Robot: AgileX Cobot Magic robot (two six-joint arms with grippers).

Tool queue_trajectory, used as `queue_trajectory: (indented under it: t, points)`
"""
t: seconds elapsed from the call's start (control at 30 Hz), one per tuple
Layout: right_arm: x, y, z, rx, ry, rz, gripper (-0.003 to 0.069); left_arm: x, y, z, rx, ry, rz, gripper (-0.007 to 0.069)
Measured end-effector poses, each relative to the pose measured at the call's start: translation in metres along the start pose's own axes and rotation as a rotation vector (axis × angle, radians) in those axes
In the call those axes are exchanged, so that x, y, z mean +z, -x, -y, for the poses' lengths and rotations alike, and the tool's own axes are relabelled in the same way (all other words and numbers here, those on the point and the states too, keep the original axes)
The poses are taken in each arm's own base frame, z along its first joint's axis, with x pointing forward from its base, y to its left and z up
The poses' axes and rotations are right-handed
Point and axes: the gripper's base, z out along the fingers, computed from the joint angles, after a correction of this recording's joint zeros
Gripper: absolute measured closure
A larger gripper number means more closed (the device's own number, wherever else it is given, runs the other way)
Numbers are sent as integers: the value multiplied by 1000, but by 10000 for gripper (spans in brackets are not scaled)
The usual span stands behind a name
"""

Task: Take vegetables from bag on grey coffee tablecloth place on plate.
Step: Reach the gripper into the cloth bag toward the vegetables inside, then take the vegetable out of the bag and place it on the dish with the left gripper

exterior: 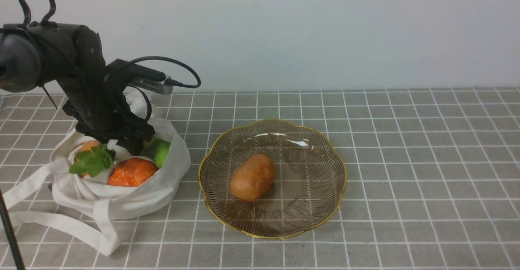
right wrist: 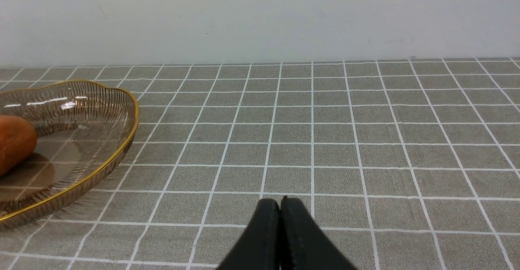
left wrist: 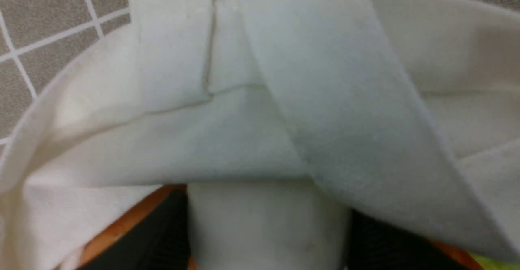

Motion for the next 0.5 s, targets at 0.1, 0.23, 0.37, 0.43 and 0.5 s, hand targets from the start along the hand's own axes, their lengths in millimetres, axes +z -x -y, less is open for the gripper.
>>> queue_trajectory:
  t: [0.1,0.23,0.37,0.43,0.5]
  points:
    - [0,0,0,0,0,0,673,-1,-3,0,-8,-5,-37,192]
    - [0,0,0,0,0,0,673,-11,-5,-1,-29,1,-113,192]
    - [0,0,0,0,0,0,673,-43,-5,-4,-58,21,-117,192]
    - [0,0,0,0,0,0,673,-65,-6,-3,-72,19,-97,192]
    - [0,0,0,0,0,0,673,-81,-9,-3,-78,18,-83,192]
